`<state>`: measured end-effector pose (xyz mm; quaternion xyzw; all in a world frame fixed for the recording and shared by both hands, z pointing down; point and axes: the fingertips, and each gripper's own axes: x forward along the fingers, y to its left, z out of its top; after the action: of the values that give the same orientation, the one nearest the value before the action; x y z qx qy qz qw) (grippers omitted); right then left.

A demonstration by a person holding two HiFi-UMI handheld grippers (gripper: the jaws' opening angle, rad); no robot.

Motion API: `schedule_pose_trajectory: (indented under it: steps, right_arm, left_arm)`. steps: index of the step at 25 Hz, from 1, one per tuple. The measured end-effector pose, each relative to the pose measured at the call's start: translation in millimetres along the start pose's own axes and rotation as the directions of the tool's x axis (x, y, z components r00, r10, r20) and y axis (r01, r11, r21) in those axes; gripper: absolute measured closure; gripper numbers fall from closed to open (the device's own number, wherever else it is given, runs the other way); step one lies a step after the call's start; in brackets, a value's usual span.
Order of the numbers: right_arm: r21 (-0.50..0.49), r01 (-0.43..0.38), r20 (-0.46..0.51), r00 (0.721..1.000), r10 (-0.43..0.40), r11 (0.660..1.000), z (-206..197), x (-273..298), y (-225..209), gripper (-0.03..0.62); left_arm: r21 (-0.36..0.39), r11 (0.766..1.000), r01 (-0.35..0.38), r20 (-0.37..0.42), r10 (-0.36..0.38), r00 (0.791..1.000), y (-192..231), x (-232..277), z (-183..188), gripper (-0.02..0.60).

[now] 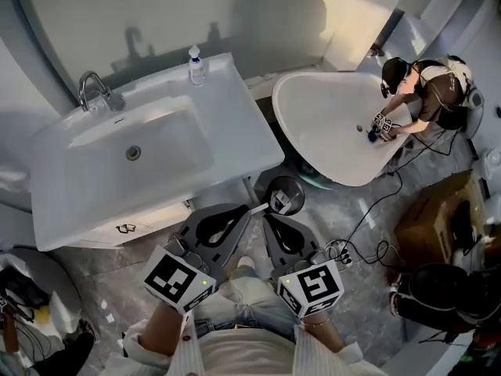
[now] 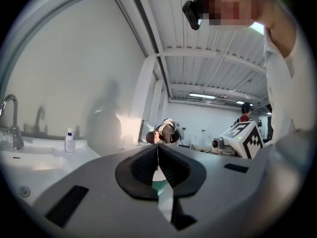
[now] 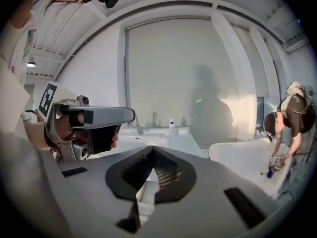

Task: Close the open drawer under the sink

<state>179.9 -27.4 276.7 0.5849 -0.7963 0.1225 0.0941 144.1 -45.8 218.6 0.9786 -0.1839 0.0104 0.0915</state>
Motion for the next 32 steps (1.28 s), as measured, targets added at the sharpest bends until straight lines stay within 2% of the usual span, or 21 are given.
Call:
schedule_pose_trajectory:
  steps: [7, 13, 24, 32]
  right_arm:
    - [-0.018, -0.144, -0.051, 0.988, 0.143, 0.989, -18.7, 11.9, -14.1, 0.585]
    - [-0.009, -0.2, -0.068, 0.978, 0.199, 0.98, -24.0, 19.2, -5.7, 0.585]
    - [-0.003, -0.204, -0.115, 0.973, 0.203, 0.979, -36.9, 33.8, 16.2, 0.585]
    - [-0.008, -0.2, -0.12, 0.973, 0.198, 0.98, -50.1, 39.3, 26.4, 0.585]
  left_arm:
    - [-0.016, 0.986, -0.168, 0.008, 0.168, 0.986, 9.6, 4.0, -14.1, 0.565]
    - [-0.043, 0.969, -0.243, -0.01, 0.243, 0.97, 17.1, -10.4, -25.8, 0.565]
    - [-0.085, 0.963, -0.257, -0.047, 0.253, 0.966, 22.9, -32.3, -38.8, 0.565]
    - [-0.078, 0.962, -0.263, -0.052, 0.259, 0.964, 27.1, -42.7, -60.6, 0.565]
